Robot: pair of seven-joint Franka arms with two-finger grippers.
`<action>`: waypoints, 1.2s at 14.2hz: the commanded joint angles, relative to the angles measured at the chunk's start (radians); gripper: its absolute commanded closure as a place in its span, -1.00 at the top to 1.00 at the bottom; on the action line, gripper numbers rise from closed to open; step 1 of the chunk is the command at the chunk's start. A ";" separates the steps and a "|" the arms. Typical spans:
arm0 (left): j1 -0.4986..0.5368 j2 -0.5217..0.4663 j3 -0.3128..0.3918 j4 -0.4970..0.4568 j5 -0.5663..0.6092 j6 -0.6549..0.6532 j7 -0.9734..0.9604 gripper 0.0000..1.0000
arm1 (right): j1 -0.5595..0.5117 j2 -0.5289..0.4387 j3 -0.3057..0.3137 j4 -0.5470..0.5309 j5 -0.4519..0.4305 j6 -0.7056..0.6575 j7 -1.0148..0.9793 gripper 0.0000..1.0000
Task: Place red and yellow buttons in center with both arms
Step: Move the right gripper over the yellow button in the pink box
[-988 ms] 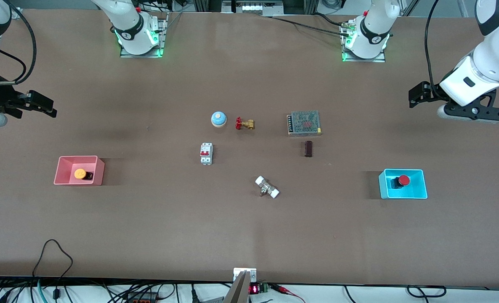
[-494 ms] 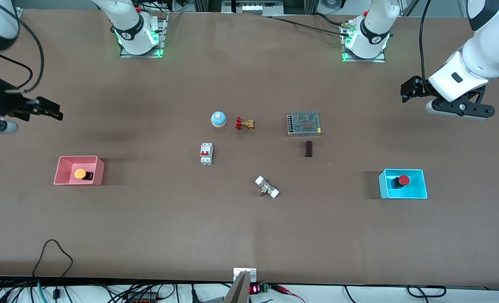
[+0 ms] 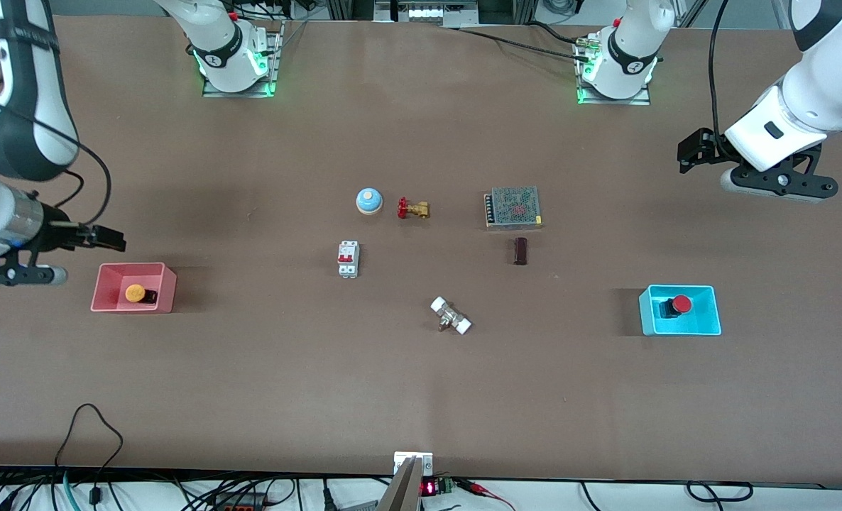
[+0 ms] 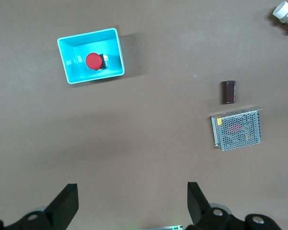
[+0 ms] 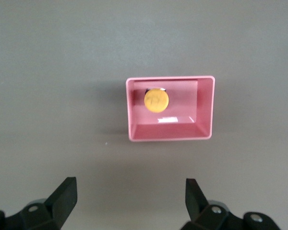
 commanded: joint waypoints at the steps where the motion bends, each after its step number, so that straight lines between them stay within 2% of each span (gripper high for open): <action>1: 0.004 0.020 -0.001 0.034 0.009 -0.021 0.016 1.00 | -0.018 0.035 0.007 0.005 -0.013 0.059 0.007 1.00; 17: 0.007 0.020 -0.001 0.036 0.010 -0.020 0.016 1.00 | -0.048 0.156 0.007 0.000 -0.049 0.240 -0.018 1.00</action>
